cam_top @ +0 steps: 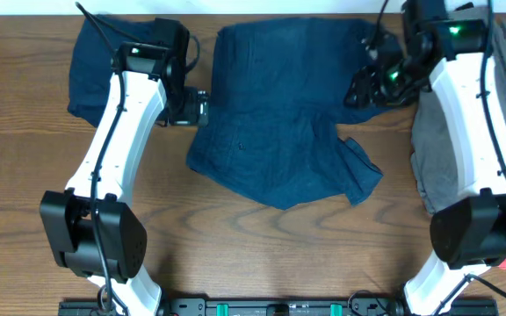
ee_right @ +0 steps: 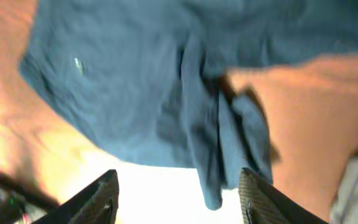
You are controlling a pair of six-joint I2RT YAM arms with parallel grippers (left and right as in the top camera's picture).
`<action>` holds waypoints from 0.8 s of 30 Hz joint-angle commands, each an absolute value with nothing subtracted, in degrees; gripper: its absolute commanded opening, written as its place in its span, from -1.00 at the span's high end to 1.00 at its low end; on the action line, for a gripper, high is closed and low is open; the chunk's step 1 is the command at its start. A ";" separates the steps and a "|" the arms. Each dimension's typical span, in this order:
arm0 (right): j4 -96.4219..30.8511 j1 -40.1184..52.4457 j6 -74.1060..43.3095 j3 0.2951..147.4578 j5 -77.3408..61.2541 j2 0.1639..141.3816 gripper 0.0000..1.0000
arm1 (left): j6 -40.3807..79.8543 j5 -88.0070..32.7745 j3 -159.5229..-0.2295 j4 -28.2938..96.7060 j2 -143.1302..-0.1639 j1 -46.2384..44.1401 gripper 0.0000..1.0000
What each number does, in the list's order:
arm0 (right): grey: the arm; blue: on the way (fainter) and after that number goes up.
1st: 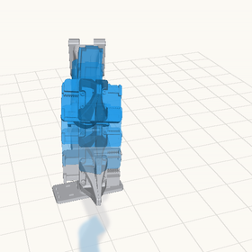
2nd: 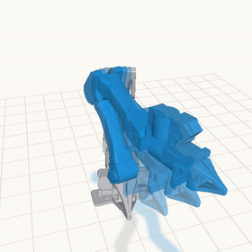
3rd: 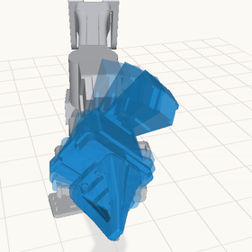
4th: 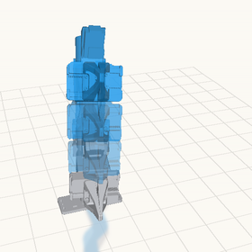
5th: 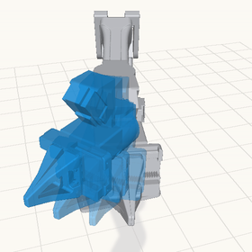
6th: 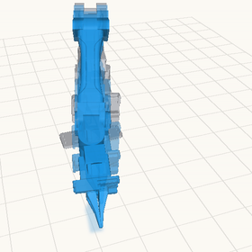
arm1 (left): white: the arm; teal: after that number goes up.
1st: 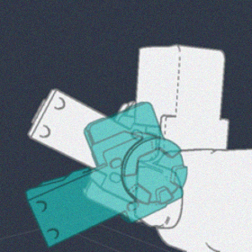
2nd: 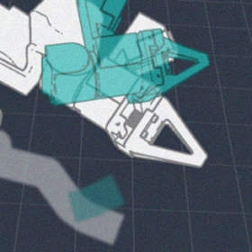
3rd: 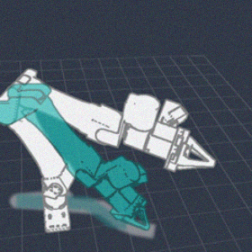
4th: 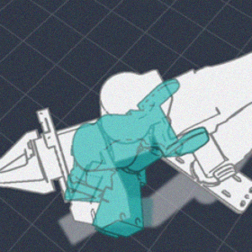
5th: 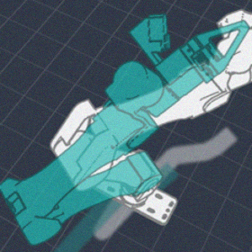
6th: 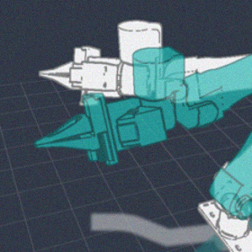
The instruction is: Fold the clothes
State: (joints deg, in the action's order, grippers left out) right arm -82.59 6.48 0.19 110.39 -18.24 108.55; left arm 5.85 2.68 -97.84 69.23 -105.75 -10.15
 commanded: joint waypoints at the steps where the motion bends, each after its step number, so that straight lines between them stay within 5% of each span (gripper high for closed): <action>1: -85.12 8.88 -1.74 109.25 -12.80 106.00 -0.20 | 4.47 1.91 -97.69 70.50 -105.78 -9.04 -0.99; 24: -68.27 18.11 -12.91 70.02 -2.70 104.22 -0.08 | 6.52 -0.93 -95.09 64.77 -105.56 -2.96 -0.99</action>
State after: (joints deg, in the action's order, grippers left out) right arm -69.04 16.75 -11.35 71.75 -2.13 104.73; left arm 6.15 -0.51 -96.95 64.95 -105.75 -2.90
